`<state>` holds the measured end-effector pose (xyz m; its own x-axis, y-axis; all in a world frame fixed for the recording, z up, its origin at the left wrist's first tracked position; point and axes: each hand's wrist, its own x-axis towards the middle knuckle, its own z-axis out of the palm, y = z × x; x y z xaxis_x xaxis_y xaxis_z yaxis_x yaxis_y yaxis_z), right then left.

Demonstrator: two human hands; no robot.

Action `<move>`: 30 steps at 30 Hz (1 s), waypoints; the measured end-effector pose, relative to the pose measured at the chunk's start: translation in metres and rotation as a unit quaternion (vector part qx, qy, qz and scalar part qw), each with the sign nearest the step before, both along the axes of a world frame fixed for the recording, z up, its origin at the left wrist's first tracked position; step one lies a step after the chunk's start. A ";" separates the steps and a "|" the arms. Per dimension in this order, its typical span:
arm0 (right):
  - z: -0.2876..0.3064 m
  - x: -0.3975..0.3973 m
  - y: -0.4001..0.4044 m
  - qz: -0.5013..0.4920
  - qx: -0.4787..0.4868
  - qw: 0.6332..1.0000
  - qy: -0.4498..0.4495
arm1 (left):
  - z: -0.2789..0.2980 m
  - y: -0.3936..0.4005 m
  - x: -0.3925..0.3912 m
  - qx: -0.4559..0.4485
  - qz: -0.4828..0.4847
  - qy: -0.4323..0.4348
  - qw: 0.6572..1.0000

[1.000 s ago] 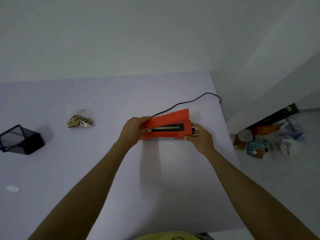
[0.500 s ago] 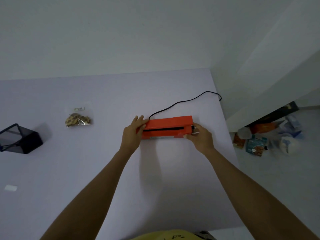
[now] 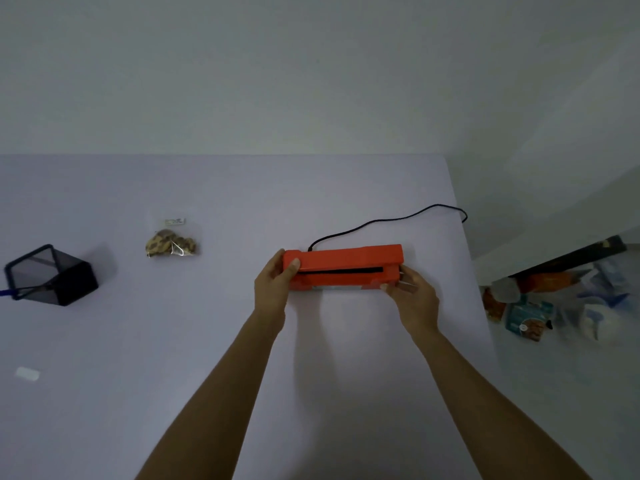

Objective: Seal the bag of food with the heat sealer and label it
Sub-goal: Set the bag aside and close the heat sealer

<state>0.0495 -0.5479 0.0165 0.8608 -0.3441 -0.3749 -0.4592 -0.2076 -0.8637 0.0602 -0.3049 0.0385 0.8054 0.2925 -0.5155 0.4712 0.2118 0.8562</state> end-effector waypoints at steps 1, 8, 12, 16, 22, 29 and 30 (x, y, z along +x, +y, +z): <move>-0.001 0.004 0.001 0.000 -0.001 1.000 0.001 | -0.001 0.000 0.005 -0.025 0.029 0.016 0.999; -0.003 0.046 0.018 0.005 -0.004 1.000 -0.013 | -0.002 0.008 0.044 -0.059 0.087 0.019 0.994; -0.007 0.079 0.031 0.003 -0.003 1.000 -0.021 | -0.002 0.017 0.078 -0.046 0.104 0.007 0.993; -0.011 0.113 0.041 0.009 -0.014 0.999 -0.038 | -0.002 0.026 0.115 -0.040 0.123 0.002 0.992; -0.013 0.154 0.049 0.022 -0.035 0.997 -0.060 | -0.007 0.041 0.153 -0.029 0.125 -0.008 0.992; -0.015 0.177 0.055 0.023 -0.047 0.997 -0.063 | -0.008 0.044 0.176 -0.007 0.123 -0.012 0.992; -0.016 0.178 0.055 0.024 -0.049 0.996 -0.064 | -0.007 0.044 0.177 -0.002 0.122 -0.014 0.992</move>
<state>0.2271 -0.4930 0.0008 0.9157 -0.3318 -0.2268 -0.3336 -0.3131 -0.8892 0.2372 -0.2609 0.0314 0.7253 0.4780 -0.4954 0.3817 0.3196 0.8673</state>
